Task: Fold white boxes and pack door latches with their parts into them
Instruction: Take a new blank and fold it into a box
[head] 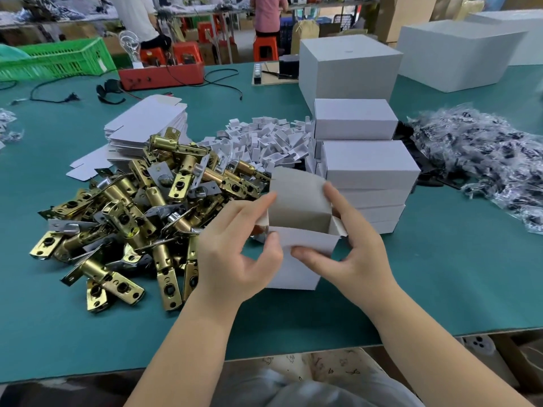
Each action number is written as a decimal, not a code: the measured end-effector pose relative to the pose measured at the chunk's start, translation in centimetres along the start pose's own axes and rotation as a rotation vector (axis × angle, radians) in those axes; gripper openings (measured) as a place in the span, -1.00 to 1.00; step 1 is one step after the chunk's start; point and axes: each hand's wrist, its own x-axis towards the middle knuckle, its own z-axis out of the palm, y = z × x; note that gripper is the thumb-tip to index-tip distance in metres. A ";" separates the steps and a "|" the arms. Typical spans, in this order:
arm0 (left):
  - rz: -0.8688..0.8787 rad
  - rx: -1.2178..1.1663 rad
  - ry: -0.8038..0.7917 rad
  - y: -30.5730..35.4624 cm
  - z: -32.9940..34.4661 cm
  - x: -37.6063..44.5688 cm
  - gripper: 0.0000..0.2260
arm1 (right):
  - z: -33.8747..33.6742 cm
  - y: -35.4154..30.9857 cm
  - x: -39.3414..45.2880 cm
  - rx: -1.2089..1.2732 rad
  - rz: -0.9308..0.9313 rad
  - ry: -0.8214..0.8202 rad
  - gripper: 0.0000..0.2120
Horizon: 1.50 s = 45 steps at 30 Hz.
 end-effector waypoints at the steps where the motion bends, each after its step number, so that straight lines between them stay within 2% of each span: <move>1: 0.024 0.022 0.010 -0.1 -0.2 0.0 -0.68 | 0.0 0.0 0.0 -0.011 -0.015 0.010 -0.25; 3: 0.044 0.064 0.037 -0.5 -0.4 -0.2 -0.70 | -0.1 0.0 -0.1 -0.048 -0.054 0.024 -0.33; 7: -0.025 0.080 0.100 -0.5 -0.3 -0.1 -0.72 | 0.1 0.0 -0.1 -0.044 -0.032 0.024 -0.57; 11: -0.056 -0.020 0.044 -0.4 -0.1 -0.3 -0.74 | 0.4 0.0 0.0 -0.063 -0.033 0.005 -0.71; 14: -0.091 -0.049 0.007 -0.3 0.1 -0.1 -0.64 | 0.3 -0.1 0.1 -0.043 0.032 0.020 -0.79; 17: -0.128 -0.099 -0.008 -0.1 0.4 0.1 -0.67 | 0.3 -0.2 0.1 -0.049 0.039 0.066 -0.75; 20: -0.203 -0.216 -0.059 0.1 0.4 -0.1 -0.65 | 0.3 -0.2 0.0 -0.085 -0.006 0.142 -0.57; 23: -0.425 -0.408 -0.144 0.1 0.0 0.1 -0.54 | 0.2 -0.3 0.0 -0.083 0.000 0.155 -0.42; 26: -0.590 -0.587 -0.196 0.0 -0.1 0.4 -0.66 | 0.0 -0.1 0.1 -0.088 0.028 0.100 -0.58; 33: -0.598 -0.652 -0.209 -0.1 0.2 0.4 -0.77 | -0.5 0.3 0.1 0.006 0.092 0.058 -0.61; 36: -0.670 -0.673 -0.283 0.0 0.0 0.8 -0.78 | -0.6 0.4 0.1 0.010 0.106 0.069 -0.63; 38: -0.745 -0.646 -0.278 -0.4 -0.5 1.4 -0.78 | -0.6 0.3 0.1 0.004 0.109 0.095 -0.65; 40: -0.787 -0.550 -0.177 -1.1 -1.2 2.4 -0.84 | -0.6 0.3 0.0 -0.004 0.100 0.145 -0.67; 42: -0.693 -0.276 -0.177 -1.7 -1.9 3.3 -0.86 | -0.7 0.3 0.0 -0.003 0.101 0.201 -0.67; 43: -0.619 -0.115 -0.260 -1.9 -2.1 3.8 -0.82 | -0.7 0.3 0.0 0.002 0.104 0.227 -0.67; 45: -0.493 0.173 -0.538 -2.2 -2.2 4.7 -0.73 | -0.8 0.3 -0.1 0.015 0.103 0.272 -0.66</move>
